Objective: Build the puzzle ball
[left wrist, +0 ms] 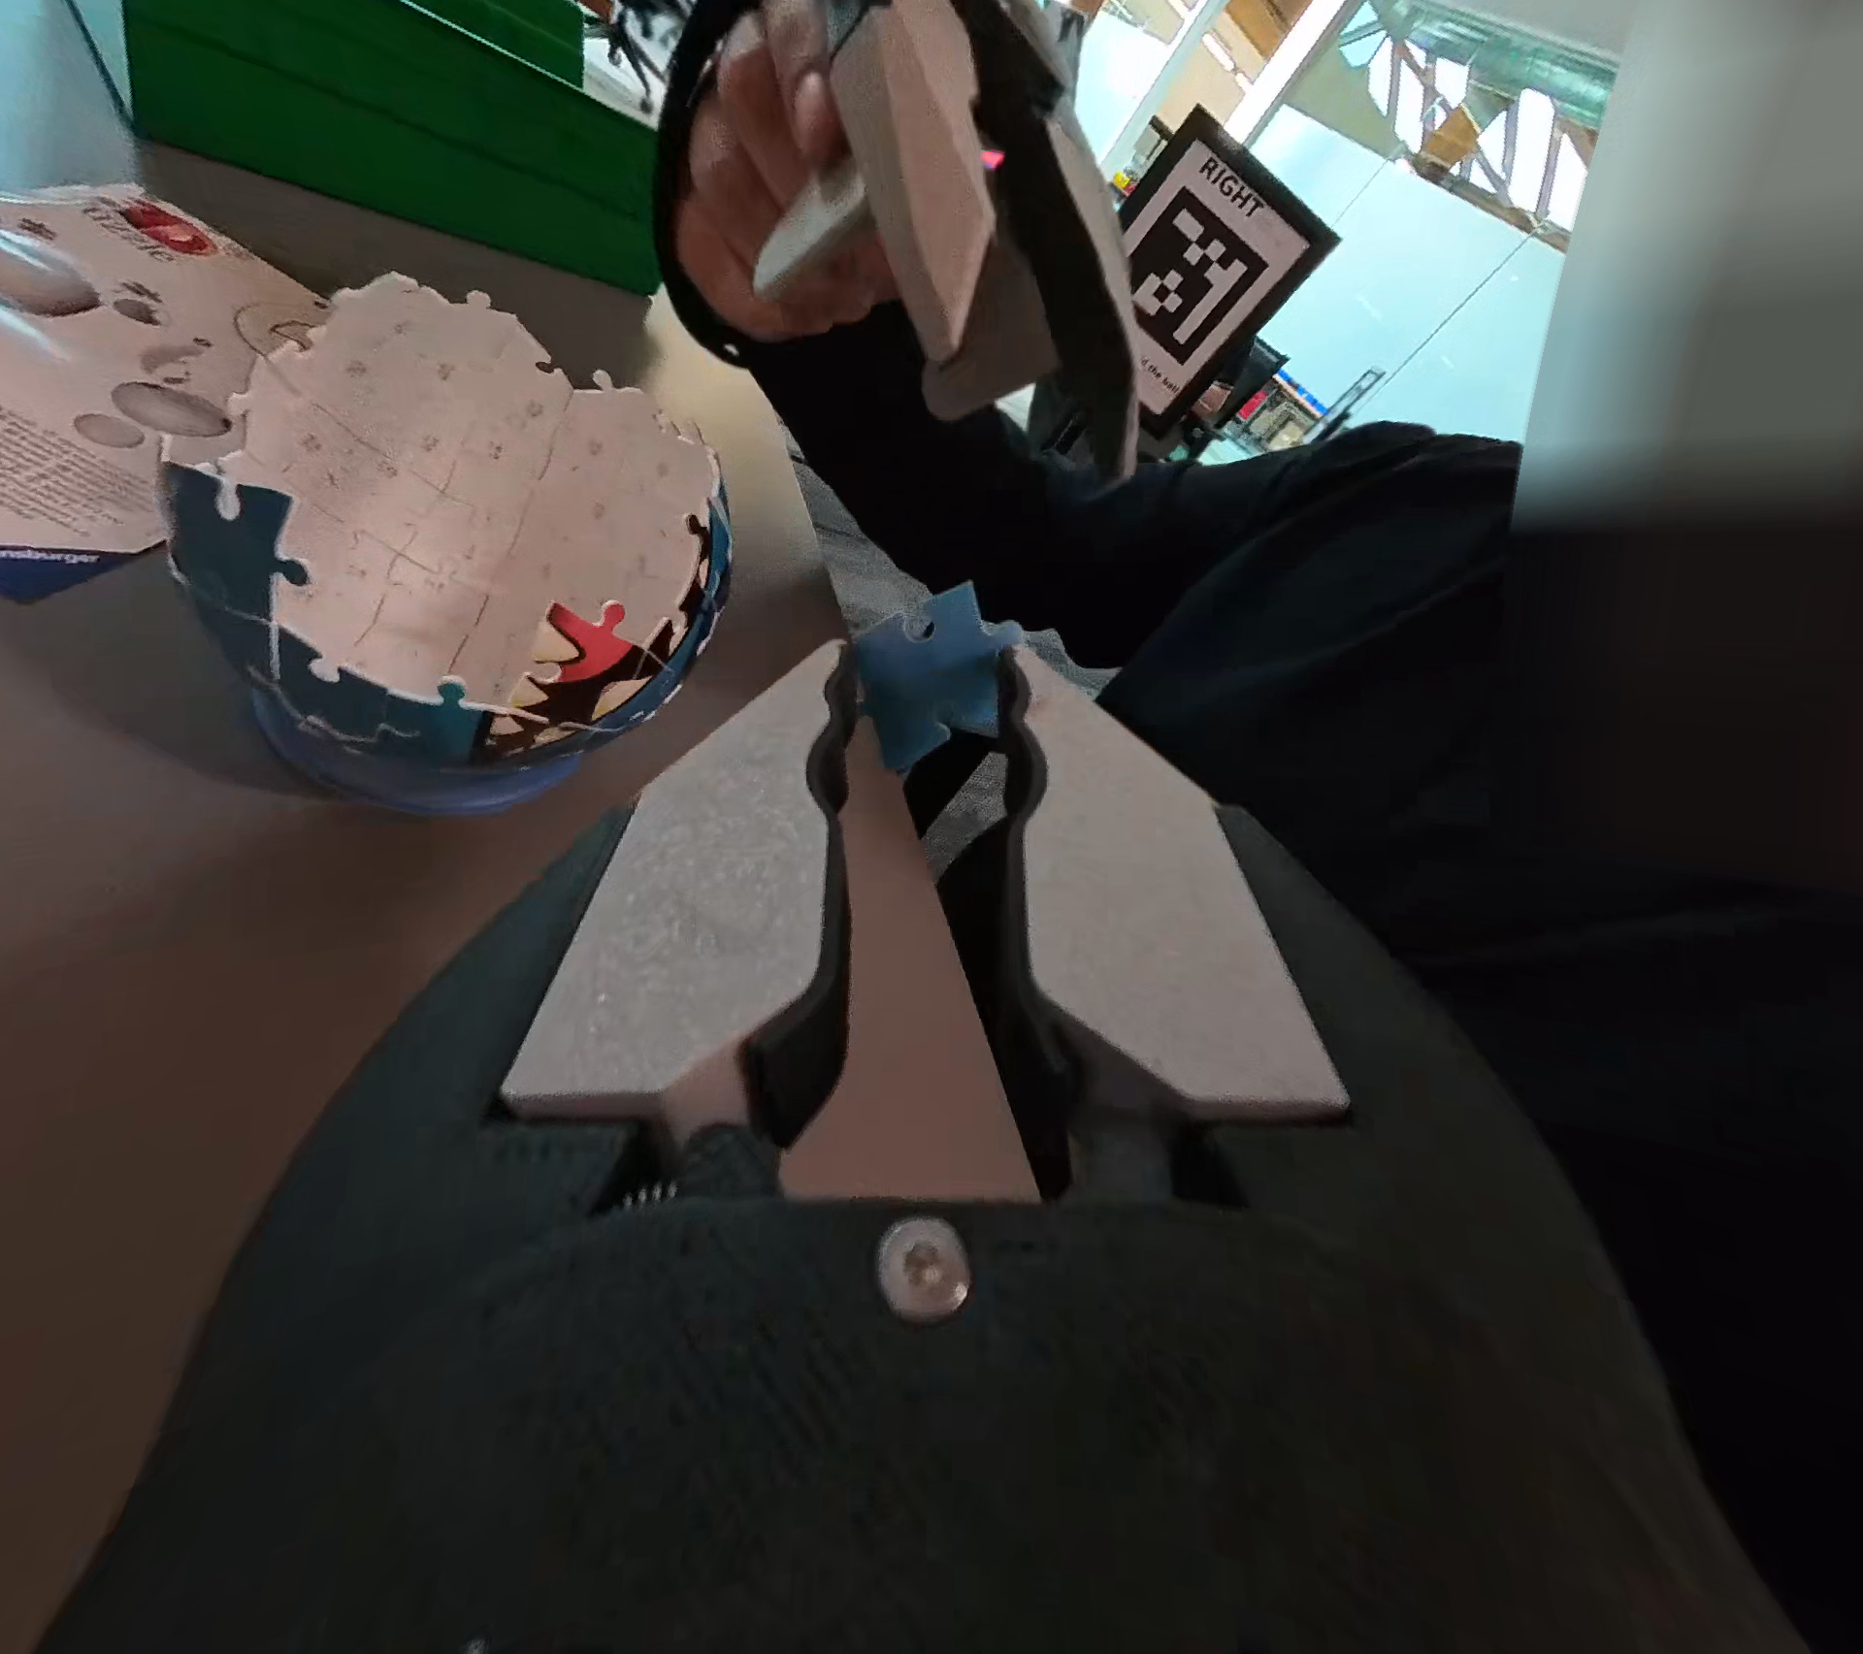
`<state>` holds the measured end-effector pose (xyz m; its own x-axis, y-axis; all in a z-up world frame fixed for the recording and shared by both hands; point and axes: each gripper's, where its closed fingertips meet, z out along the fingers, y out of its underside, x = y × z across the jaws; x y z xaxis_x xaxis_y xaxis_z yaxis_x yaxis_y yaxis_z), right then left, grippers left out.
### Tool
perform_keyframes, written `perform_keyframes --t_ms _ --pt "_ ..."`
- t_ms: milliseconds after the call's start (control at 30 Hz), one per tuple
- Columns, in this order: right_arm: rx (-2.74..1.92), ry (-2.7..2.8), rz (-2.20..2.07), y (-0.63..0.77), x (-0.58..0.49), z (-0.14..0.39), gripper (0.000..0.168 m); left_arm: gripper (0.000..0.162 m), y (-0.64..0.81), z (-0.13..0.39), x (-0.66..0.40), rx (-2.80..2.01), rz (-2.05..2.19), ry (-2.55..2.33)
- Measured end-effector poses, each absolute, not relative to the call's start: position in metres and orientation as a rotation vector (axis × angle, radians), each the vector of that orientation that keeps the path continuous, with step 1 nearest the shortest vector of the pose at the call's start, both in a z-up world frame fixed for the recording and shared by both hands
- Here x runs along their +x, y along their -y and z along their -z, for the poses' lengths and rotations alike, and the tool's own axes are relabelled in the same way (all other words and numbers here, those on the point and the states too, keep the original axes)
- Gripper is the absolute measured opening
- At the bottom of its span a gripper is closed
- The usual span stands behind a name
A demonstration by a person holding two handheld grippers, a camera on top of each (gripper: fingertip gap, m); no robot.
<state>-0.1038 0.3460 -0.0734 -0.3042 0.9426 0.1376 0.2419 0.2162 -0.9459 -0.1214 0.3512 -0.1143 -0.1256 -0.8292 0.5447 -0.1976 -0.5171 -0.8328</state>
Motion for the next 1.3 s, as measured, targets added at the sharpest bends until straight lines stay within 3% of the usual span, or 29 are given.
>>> perform_keyframes --t_ms 267,467,600,700,800,900,1300 --pt "-1.168 1.897 -0.983 -0.344 -0.142 0.096 0.038 0.025 -0.337 0.097 -0.134 -1.551 1.820 -1.118" --pt "-1.128 1.983 -0.921 -0.335 -0.156 0.106 0.003 0.025 -0.332 0.101 -0.144 -1.552 1.842 -1.112" --pt "-1.195 1.995 -0.924 -0.340 -0.158 0.113 0.000 0.019 -0.342 0.102 -0.154 -1.587 1.836 -1.041" --pt "-1.341 1.974 -0.901 -0.359 -0.160 0.120 0.000 0.020 -0.364 0.106 -0.173 -1.730 1.590 -0.960" --pt "-1.538 1.986 -0.830 -0.388 -0.167 0.127 0.000 0.043 -0.371 0.098 -0.196 -1.811 1.206 -0.982" --pt "-1.730 2.076 -0.796 -0.401 -0.184 0.139 0.000 0.047 -0.369 0.077 -0.221 -1.815 1.022 -0.955" --pt "-2.050 2.531 -0.175 -0.428 -0.222 0.257 0.003 0.045 -0.365 0.074 -0.317 -1.862 0.784 -0.745"
